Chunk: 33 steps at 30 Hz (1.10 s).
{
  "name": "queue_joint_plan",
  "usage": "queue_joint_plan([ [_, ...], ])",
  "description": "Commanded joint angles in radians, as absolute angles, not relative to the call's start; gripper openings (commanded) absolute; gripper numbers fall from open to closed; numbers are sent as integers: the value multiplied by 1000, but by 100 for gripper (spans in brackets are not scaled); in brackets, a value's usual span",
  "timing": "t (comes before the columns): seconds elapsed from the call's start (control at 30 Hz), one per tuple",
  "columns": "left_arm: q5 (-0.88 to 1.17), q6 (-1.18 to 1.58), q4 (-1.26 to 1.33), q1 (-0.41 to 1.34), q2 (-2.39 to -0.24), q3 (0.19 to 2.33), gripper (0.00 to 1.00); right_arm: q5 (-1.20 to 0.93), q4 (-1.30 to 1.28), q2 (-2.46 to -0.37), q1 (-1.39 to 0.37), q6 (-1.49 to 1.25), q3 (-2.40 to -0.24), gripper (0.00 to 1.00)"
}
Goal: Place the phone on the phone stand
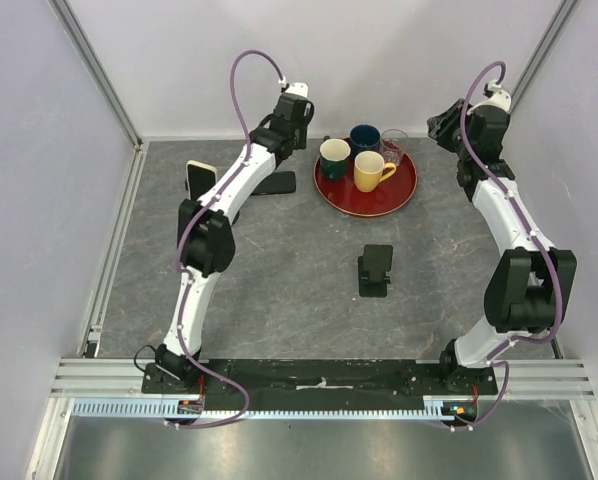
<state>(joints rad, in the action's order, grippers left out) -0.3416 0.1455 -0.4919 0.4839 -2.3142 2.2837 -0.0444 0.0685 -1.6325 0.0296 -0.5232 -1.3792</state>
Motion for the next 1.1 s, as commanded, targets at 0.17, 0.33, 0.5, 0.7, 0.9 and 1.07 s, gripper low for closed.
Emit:
queue_joint_plan([
  [0.17, -285, 236, -486, 385, -2503, 2418, 40, -212, 161, -1595, 143, -574, -1328, 49],
  [0.33, -304, 291, -471, 383, -2571, 2437, 40, -232, 202, -1569, 173, -581, -1290, 49],
  [0.5, -314, 345, -521, 379, -2614, 2467, 39, -244, 225, -1554, 183, -589, -1275, 49],
  [0.7, -269, 400, -604, 364, -2660, 2506, 36, -258, 241, -1539, 196, -600, -1258, 50],
  [0.9, -213, 449, -663, 342, -2674, 2505, 30, -265, 250, -1542, 206, -604, -1253, 50],
  [1.07, -203, 440, -686, 344, -2680, 2502, 30, -281, 258, -1543, 209, -614, -1252, 51],
])
